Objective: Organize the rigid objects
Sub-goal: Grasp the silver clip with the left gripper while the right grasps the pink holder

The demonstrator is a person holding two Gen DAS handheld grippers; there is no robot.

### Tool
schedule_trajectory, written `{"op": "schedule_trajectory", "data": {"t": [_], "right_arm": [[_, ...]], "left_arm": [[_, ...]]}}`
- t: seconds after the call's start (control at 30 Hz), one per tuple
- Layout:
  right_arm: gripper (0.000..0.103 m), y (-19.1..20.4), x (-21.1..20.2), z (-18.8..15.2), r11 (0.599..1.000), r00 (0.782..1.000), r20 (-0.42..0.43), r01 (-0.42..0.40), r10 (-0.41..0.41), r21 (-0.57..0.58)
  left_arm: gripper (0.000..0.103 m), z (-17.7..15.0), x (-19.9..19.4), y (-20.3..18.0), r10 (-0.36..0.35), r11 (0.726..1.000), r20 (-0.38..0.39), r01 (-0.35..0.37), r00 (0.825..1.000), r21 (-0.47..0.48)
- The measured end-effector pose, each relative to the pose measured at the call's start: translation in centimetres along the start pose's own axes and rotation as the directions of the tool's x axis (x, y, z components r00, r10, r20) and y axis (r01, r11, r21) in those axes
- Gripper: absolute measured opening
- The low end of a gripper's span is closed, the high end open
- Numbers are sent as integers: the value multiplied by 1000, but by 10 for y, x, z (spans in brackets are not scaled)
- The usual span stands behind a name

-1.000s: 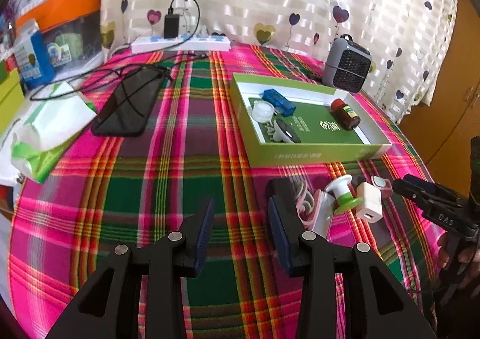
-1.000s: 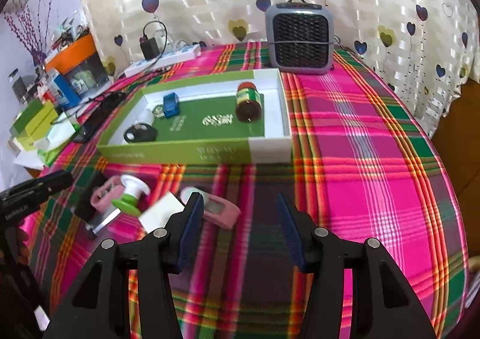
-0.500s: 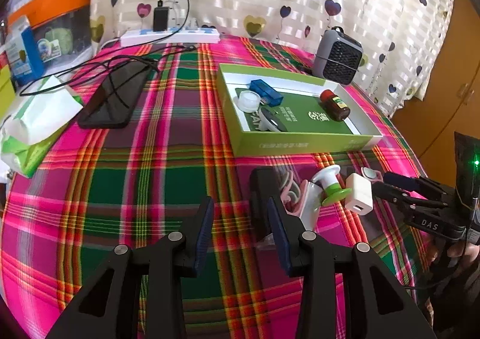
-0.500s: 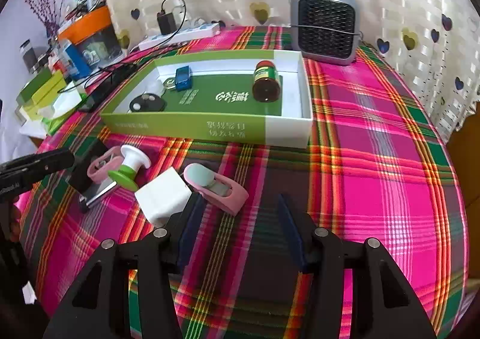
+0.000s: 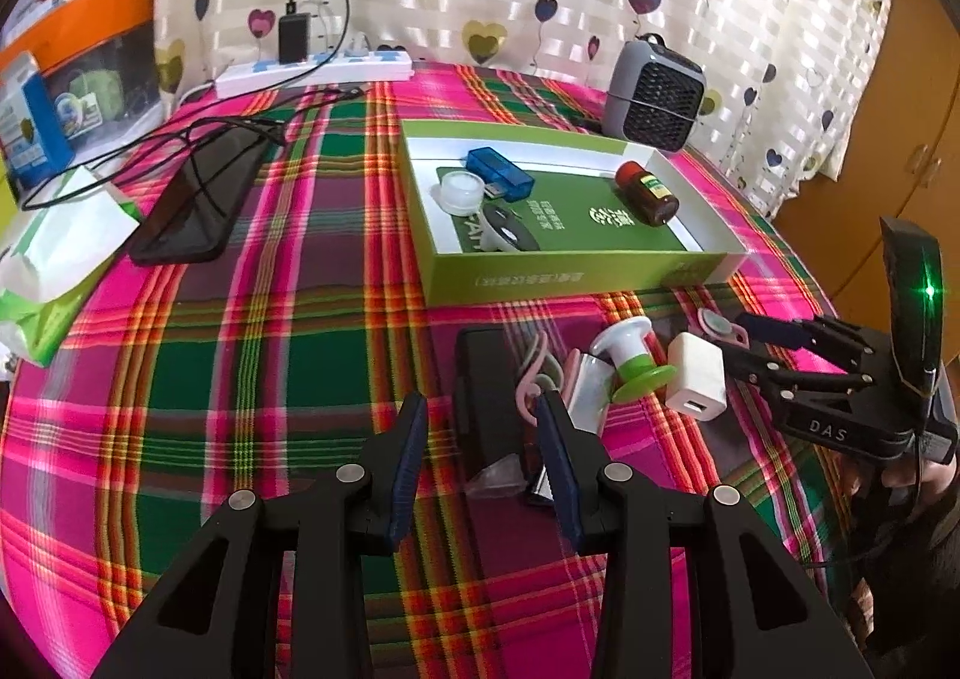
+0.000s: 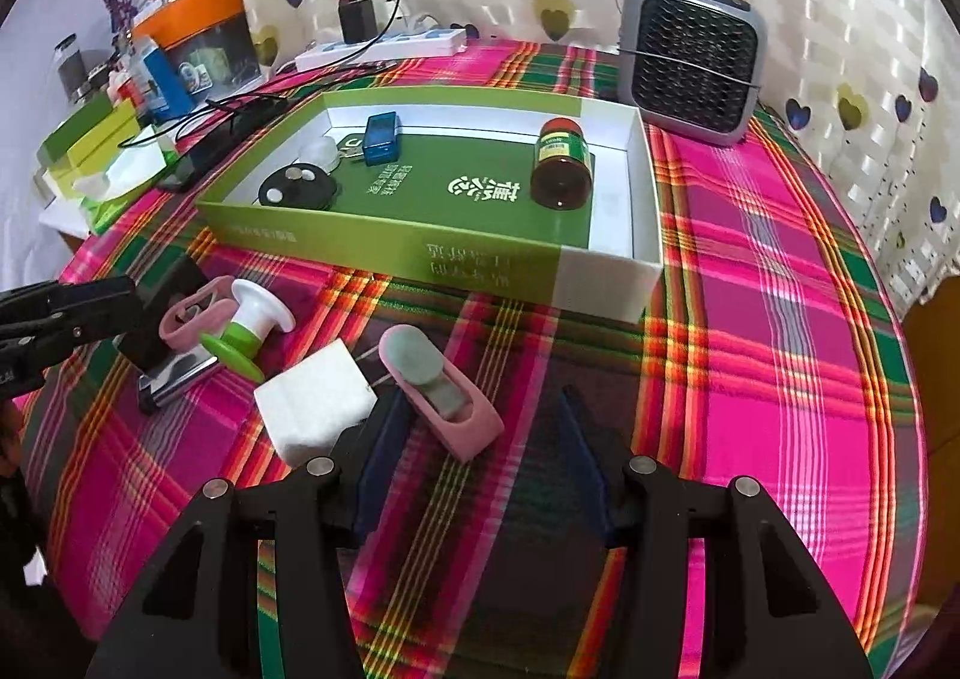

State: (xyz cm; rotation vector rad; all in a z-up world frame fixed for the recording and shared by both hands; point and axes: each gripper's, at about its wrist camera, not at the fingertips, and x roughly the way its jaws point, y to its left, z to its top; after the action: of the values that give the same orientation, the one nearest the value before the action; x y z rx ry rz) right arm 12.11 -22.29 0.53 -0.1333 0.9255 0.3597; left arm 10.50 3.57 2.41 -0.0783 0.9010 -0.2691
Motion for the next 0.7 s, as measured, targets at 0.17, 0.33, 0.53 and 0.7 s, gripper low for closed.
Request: {"op": "schedule_trajectory", "data": {"t": [0.17,0.33,0.53,0.7], "right_arm": [[52,2,3,4,999,1000,-6,13,-13,-32],[52,-1,5,6,999,1000,-8,19,-20,-28],[52,-4,5,7,999,1000,-10,29,-29,-14],[52,-4,4,6,999,999,-7,32,-32,-18]], "left_arm": [[37,-1,7,-3,22,1000,-25,-22,999,4],[37,1,11,-2,28,1000,-31,-29,999,-7],[38,4,12,3,52,999,-38,-53,998,-9],[38,2,12,6,62,998,-43,-63,997,-12]]}}
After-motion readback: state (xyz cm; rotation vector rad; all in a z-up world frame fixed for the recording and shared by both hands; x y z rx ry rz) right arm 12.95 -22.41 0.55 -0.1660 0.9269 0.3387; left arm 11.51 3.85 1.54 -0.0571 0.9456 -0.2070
